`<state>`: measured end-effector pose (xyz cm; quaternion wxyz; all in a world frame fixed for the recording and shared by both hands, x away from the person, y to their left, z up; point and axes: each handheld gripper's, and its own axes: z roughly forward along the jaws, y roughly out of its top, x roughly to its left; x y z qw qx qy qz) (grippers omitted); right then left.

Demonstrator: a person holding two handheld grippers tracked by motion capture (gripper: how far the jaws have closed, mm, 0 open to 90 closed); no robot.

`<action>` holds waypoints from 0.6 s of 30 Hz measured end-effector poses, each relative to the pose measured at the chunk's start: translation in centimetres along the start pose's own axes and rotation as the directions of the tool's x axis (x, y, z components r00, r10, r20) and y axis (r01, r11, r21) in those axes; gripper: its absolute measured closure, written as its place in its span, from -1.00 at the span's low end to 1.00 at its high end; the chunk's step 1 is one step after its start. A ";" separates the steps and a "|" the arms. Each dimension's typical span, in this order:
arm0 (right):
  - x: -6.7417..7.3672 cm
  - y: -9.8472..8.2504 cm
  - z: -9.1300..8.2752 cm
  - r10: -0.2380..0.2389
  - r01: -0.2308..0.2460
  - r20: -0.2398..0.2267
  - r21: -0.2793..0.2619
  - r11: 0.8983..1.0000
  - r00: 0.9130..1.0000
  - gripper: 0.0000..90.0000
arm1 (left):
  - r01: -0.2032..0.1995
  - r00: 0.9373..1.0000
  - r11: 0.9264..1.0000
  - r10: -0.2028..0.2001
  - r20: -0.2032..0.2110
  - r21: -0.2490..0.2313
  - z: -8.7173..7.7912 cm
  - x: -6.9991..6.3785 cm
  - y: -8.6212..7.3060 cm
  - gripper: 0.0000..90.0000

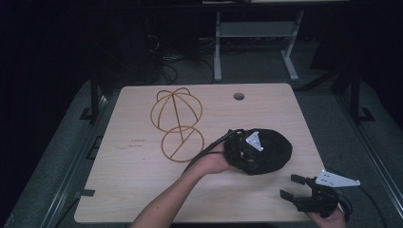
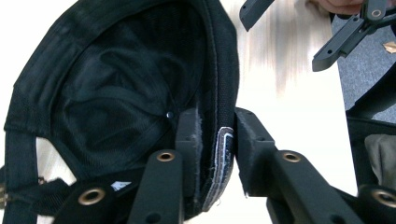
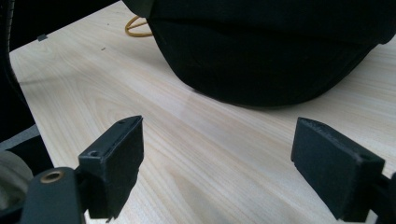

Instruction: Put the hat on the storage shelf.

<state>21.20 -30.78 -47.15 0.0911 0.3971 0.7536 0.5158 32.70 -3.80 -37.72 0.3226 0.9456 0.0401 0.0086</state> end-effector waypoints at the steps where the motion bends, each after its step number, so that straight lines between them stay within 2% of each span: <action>1: 0.0 0.0 0.0 0.000 0.000 0.001 -0.003 1.000 1.000 -0.63 | -0.001 1.000 1.000 0.001 0.003 0.000 0.0 0.0 0.0 0.67; 7: 0.2 0.1 0.1 0.001 -0.001 0.003 -0.003 1.000 1.000 -0.66 | -0.002 1.000 1.000 0.002 0.019 -0.017 -0.1 -0.2 0.4 0.76; 11: 0.3 0.1 -0.2 0.007 -0.007 0.005 -0.027 1.000 1.000 -0.67 | 0.014 0.999 0.999 -0.013 0.037 -0.036 -0.3 0.0 0.7 0.78; 18: 0.6 0.2 -0.2 -0.006 0.006 0.006 -0.034 0.999 1.000 -0.66 | 0.063 0.997 0.994 -0.060 0.044 -0.084 -1.1 0.7 1.1 0.78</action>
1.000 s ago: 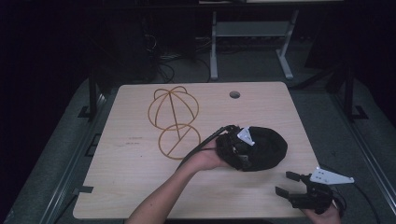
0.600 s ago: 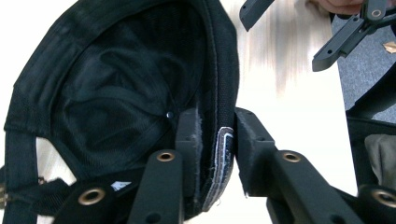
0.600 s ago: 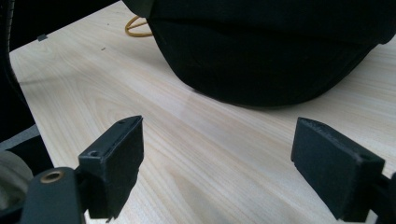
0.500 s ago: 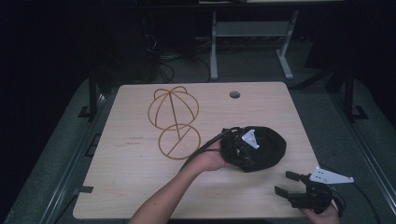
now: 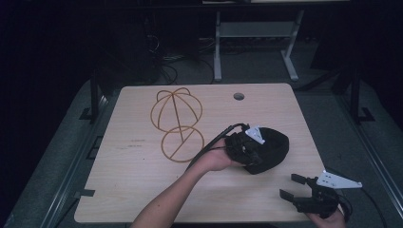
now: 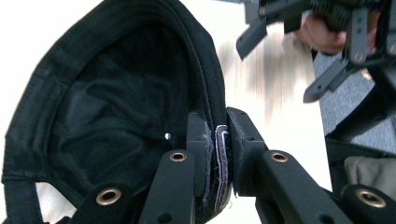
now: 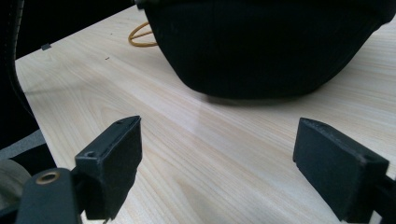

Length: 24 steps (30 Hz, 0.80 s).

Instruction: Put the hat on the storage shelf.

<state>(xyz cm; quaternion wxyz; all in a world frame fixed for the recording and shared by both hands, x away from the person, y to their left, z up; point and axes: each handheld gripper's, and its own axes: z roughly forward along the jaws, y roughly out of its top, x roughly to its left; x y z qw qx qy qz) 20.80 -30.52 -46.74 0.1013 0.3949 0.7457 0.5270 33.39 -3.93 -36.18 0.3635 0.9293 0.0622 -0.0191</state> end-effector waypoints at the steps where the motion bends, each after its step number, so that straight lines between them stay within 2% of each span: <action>1: 0.1 0.0 0.0 0.002 -0.002 -0.003 0.002 1.000 1.000 -0.66 | 0.004 1.000 1.000 -0.004 0.001 -0.010 -0.2 0.1 0.1 0.78; 6: 0.4 0.5 0.2 -0.024 0.024 -0.005 0.001 1.000 1.000 -0.66 | 0.042 0.999 0.997 -0.041 0.008 -0.061 -1.1 0.6 0.6 0.78; 9: 0.7 0.7 0.3 -0.033 0.033 -0.003 -0.001 0.999 0.999 -0.66 | 0.052 0.999 0.996 -0.052 0.009 -0.073 -1.4 0.8 0.7 0.78; 15: 1.2 2.0 0.5 -0.082 0.082 0.009 -0.021 0.996 0.997 -0.65 | 0.088 0.996 0.989 -0.085 0.023 -0.121 -2.6 1.5 1.4 0.78; 19: 1.3 2.9 0.8 -0.097 0.097 0.014 -0.036 0.995 0.995 -0.65 | 0.114 0.993 0.975 -0.108 0.040 -0.189 -3.7 1.6 2.5 0.78; 20: 1.3 2.9 0.8 -0.097 0.097 0.014 -0.036 0.995 0.995 -0.65 | 0.114 0.993 0.975 -0.108 0.040 -0.189 -3.7 1.6 2.5 0.78; 22: 1.5 3.7 0.8 -0.122 0.124 0.032 -0.053 0.991 0.992 -0.65 | 0.125 0.992 0.963 -0.118 0.045 -0.239 -4.8 1.7 3.2 0.78; 23: 1.6 4.0 0.8 -0.128 0.130 0.040 -0.060 0.990 0.991 -0.65 | 0.131 0.991 0.959 -0.123 0.048 -0.251 -5.2 1.7 3.4 0.78; 24: 1.6 4.2 0.6 -0.131 0.134 0.047 -0.072 0.988 0.990 -0.65 | 0.143 0.990 0.952 -0.133 0.055 -0.272 -5.5 1.7 3.6 0.78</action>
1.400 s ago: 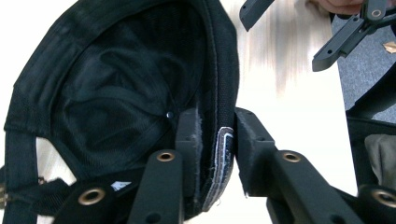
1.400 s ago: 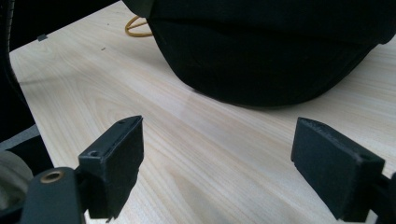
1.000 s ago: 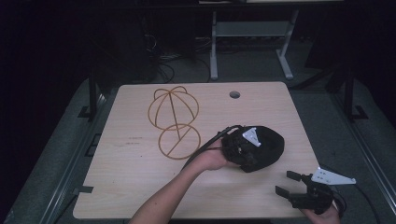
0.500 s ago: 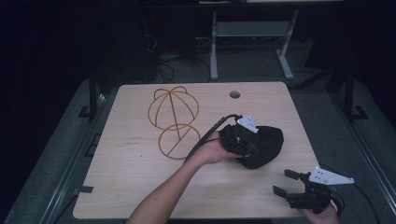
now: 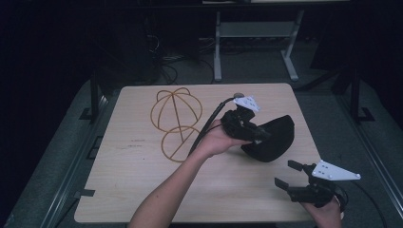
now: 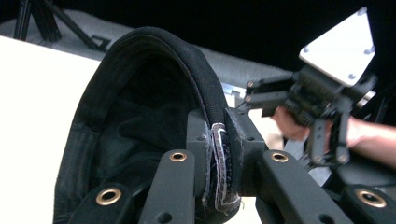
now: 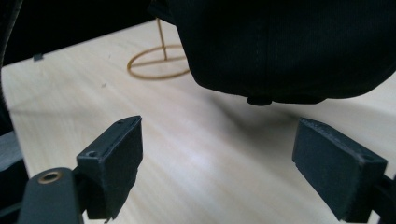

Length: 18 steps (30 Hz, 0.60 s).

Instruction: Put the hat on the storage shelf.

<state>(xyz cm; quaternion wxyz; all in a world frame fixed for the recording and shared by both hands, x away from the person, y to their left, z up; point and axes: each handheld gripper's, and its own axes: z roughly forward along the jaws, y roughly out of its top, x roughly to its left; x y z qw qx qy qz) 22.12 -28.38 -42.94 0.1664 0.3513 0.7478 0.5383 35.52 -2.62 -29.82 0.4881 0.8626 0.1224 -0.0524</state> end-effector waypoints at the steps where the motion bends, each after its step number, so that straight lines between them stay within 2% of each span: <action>1: -0.1 0.2 -0.1 -0.004 0.004 0.007 -0.011 1.000 1.000 -0.65 | 0.007 1.000 1.000 -0.007 0.002 -0.017 -0.3 0.0 0.2 0.78; 4: -0.3 0.8 -0.3 -0.005 0.007 0.035 -0.056 0.998 0.999 -0.65 | 0.022 1.000 0.999 -0.021 0.010 -0.048 -0.9 -0.2 0.5 0.78; 10: -0.3 1.9 -0.3 -0.025 0.032 0.071 -0.101 0.994 0.997 -0.65 | 0.017 1.000 0.998 -0.017 0.001 -0.055 -1.2 -0.3 0.6 0.78; 15: 0.1 2.5 0.0 -0.055 0.062 0.072 -0.106 0.992 0.996 -0.65 | 0.015 1.000 0.999 -0.015 0.000 -0.051 -0.8 -0.4 0.8 0.78; 18: 0.9 3.1 0.1 -0.083 0.091 0.076 -0.101 0.991 0.994 -0.65 | 0.012 1.000 0.999 -0.012 0.008 -0.052 -0.3 -0.4 0.9 0.78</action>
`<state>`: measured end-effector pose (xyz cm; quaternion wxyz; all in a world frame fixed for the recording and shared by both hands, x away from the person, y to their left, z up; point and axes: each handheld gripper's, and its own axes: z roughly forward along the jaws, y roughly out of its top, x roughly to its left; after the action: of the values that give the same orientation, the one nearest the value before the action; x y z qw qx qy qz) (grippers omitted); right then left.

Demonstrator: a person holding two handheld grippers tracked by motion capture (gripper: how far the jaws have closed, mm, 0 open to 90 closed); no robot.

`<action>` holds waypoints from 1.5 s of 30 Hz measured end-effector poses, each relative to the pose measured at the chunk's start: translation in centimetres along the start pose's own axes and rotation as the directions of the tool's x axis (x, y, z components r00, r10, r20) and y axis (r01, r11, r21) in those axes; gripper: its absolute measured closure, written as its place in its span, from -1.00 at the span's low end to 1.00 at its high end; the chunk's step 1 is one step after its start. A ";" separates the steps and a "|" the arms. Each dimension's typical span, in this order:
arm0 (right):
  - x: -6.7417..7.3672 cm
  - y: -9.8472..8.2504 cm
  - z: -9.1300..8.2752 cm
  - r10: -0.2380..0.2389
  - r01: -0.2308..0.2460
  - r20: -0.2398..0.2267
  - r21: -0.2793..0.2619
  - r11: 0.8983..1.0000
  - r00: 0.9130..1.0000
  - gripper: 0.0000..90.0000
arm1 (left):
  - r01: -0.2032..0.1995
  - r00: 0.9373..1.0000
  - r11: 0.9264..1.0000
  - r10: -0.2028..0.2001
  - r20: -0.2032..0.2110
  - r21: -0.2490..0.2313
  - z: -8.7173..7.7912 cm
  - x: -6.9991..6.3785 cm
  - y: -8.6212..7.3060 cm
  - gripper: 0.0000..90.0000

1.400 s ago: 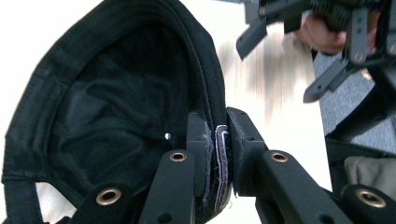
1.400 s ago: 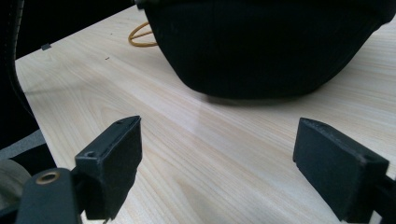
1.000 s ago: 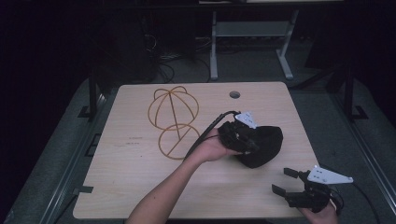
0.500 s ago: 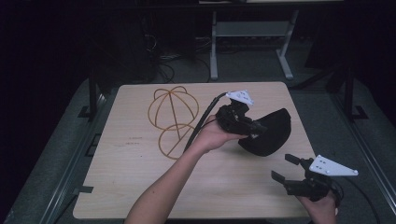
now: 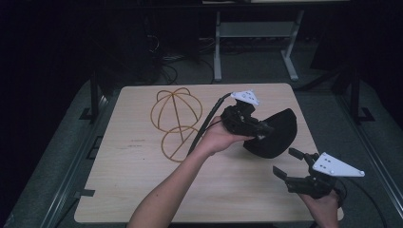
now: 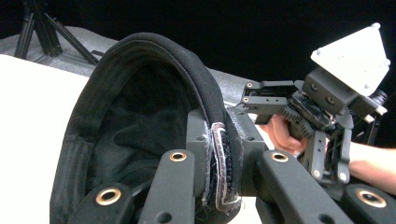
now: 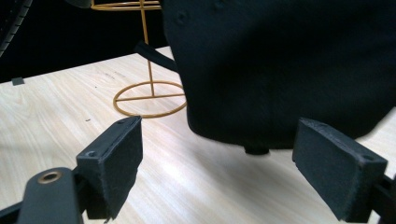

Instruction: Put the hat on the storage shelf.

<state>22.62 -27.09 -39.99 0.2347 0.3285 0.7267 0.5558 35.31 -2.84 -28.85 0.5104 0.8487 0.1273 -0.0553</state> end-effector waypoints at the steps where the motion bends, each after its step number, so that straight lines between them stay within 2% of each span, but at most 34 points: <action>1: 0.1 0.1 0.1 -0.006 0.006 0.001 -0.004 1.000 1.000 -0.65 | -0.002 1.000 1.000 0.002 0.008 0.005 0.2 -0.1 0.0 0.78; 3: 0.1 0.2 0.3 -0.008 0.008 0.006 -0.001 1.000 1.000 -0.66 | -0.004 1.000 1.000 0.004 0.014 0.004 0.4 -0.3 0.1 0.78; 5: 0.0 0.2 0.8 0.001 -0.001 0.029 -0.002 1.000 1.000 -0.67 | -0.011 0.999 1.000 0.011 0.047 0.004 1.0 -0.8 0.3 0.78; 7: -0.1 0.3 1.1 -0.003 0.003 0.043 -0.002 1.000 0.999 -0.66 | -0.037 0.998 0.999 0.036 0.061 0.015 1.3 -1.2 0.6 0.78; 10: -0.1 0.4 1.1 -0.029 0.029 0.078 0.001 1.000 0.997 -0.55 | -0.051 0.995 0.998 0.049 0.086 0.021 1.8 -1.9 1.1 0.78; 13: -0.2 0.4 0.8 -0.032 0.034 0.099 -0.016 0.999 0.995 -0.40 | -0.060 0.993 0.998 0.057 0.106 0.023 2.2 -2.4 1.6 0.78; 17: -0.4 0.4 0.4 -0.043 0.047 0.132 -0.028 0.998 0.990 -0.19 | -0.049 0.991 0.999 0.047 0.122 0.011 2.5 -2.8 1.4 0.78; 18: -0.4 0.4 0.4 -0.043 0.047 0.132 -0.028 0.998 0.990 -0.19 | -0.049 0.991 0.999 0.047 0.122 0.011 2.5 -2.8 1.4 0.78; 19: -0.5 0.4 0.4 -0.047 0.052 0.138 -0.033 0.998 0.989 -0.10 | -0.045 0.991 0.999 0.043 0.125 0.012 2.6 -2.8 1.4 0.78; 22: -0.7 0.4 0.5 -0.024 0.030 0.123 -0.050 0.998 0.992 0.32 | -0.049 0.992 0.999 0.046 0.121 0.022 2.6 -2.9 1.3 0.78; 23: -0.8 0.5 0.4 -0.014 0.021 0.112 -0.055 0.998 0.994 0.54 | -0.049 0.992 0.999 0.046 0.119 0.024 2.5 -2.8 1.4 0.78; 26: -0.8 0.6 0.1 -0.014 0.019 0.094 -0.058 0.998 0.995 0.78 | -0.050 0.993 0.998 0.046 0.113 0.034 2.3 -2.6 1.3 0.78; 30: -0.8 0.7 -0.1 -0.019 0.022 0.065 -0.047 0.999 0.998 0.89 | -0.045 0.994 0.998 0.041 0.101 0.039 2.1 -2.5 0.8 0.75; 34: -0.5 0.9 -0.2 -0.024 0.025 0.038 -0.022 0.999 0.999 0.94 | -0.049 0.998 0.997 0.046 0.051 0.061 1.3 -2.3 0.5 0.66; 37: -0.5 1.1 -0.2 -0.014 0.014 0.022 -0.018 1.000 1.000 0.94 | -0.053 0.998 0.997 0.050 0.047 0.064 1.1 -2.2 0.6 0.63; 39: -0.4 1.4 -0.2 0.000 0.000 0.009 -0.019 1.000 1.000 0.95 | -0.055 0.998 0.997 0.053 0.023 0.060 0.5 -2.0 0.7 0.56; 44: -0.9 2.8 0.1 0.031 -0.032 -0.036 -0.021 0.999 0.999 0.95 | -0.071 0.997 0.996 0.071 -0.006 0.056 -1.2 -2.0 0.3 0.35; 45: -1.0 3.1 0.2 0.021 -0.022 -0.045 -0.009 1.000 0.999 0.95 | -0.079 0.997 0.995 0.080 -0.016 0.056 -1.5 -2.1 0.2 0.30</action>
<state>24.08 -27.18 -37.06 0.2140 0.3227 0.7254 0.5691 33.33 -1.93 -27.49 0.4871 0.8675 0.0963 -0.0307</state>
